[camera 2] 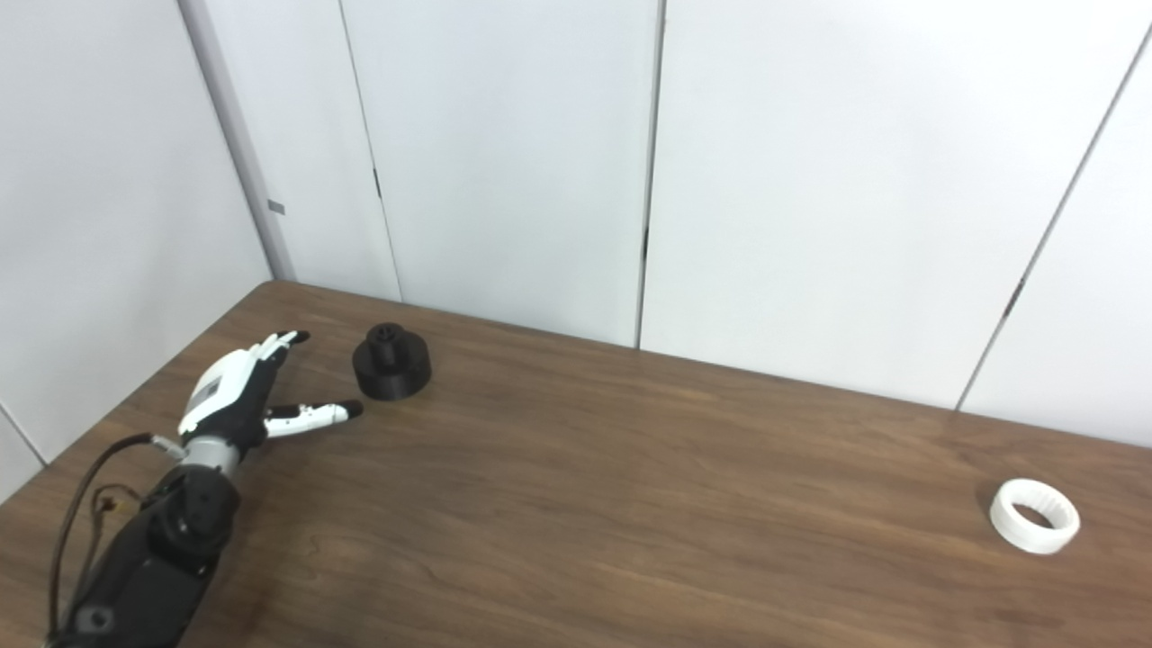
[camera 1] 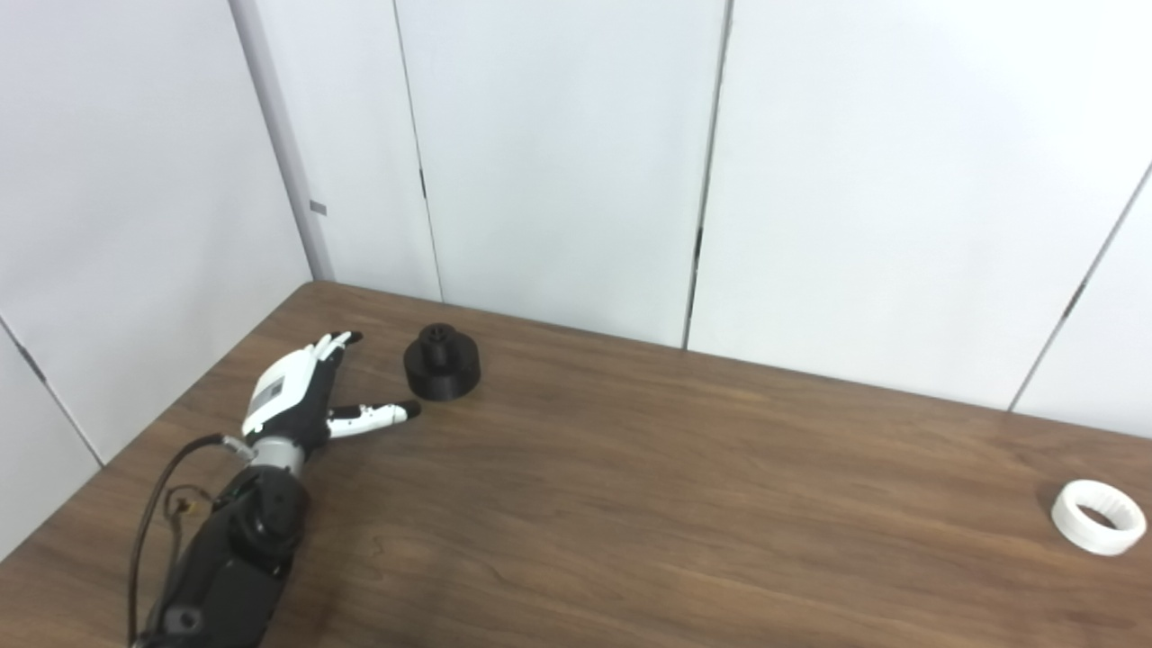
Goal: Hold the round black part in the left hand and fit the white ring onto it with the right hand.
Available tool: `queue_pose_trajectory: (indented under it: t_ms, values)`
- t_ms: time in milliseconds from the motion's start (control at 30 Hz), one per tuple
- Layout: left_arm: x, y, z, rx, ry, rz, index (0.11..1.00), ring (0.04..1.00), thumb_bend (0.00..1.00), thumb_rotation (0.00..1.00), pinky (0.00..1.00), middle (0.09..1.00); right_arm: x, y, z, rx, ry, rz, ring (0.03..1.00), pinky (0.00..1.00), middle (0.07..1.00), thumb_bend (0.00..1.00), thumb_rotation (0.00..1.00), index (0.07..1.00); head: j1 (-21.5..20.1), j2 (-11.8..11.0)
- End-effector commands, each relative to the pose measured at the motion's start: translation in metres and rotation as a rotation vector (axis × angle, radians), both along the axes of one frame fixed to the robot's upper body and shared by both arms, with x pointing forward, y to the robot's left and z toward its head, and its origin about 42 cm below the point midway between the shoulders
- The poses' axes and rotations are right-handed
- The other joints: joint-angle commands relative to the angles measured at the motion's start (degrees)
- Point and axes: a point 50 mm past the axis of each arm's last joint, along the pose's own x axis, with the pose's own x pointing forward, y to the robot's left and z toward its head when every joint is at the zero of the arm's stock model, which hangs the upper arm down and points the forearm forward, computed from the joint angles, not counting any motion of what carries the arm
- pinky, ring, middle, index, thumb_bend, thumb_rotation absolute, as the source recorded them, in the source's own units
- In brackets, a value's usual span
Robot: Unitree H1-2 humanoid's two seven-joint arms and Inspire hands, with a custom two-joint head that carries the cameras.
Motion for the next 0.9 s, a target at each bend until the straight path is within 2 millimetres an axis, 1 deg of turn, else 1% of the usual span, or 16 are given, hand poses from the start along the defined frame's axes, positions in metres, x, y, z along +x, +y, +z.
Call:
queue_pose_trajectory:
  t_ms: [0,100,300,567,867]
  values:
    - [0.022,0.008,0.034,0.08,-0.061,-0.005,0.923,1.0,1.0,0.6,1.0,0.983,0.002,0.003,0.009,-0.006,-0.042,0.009,1.0,1.0,1.0,0.69,1.0,1.0,0.04,0.04]
    - [0.036,0.006,0.033,0.103,-0.016,-0.001,0.914,1.0,1.0,0.63,1.0,0.987,0.002,0.003,0.009,-0.001,-0.038,0.007,1.0,1.0,1.0,0.69,1.0,1.0,-0.29,0.17]
    - [0.057,0.005,0.032,0.123,0.008,0.01,0.887,1.0,1.0,0.6,1.0,0.991,0.001,0.004,0.008,-0.008,-0.039,0.002,1.0,1.0,1.0,0.66,1.0,1.0,-0.79,0.29]
    - [0.071,-0.005,0.026,0.125,0.047,0.021,0.895,1.0,1.0,0.6,1.0,1.0,-0.001,0.006,0.009,0.004,-0.036,-0.011,1.0,1.0,1.0,0.66,1.0,1.0,-1.14,0.25]
    - [0.081,-0.008,0.02,0.123,0.087,0.041,0.9,1.0,1.0,0.61,1.0,1.0,-0.002,0.007,0.01,0.007,-0.037,-0.011,1.0,1.0,1.0,0.66,1.0,1.0,-1.49,0.24]
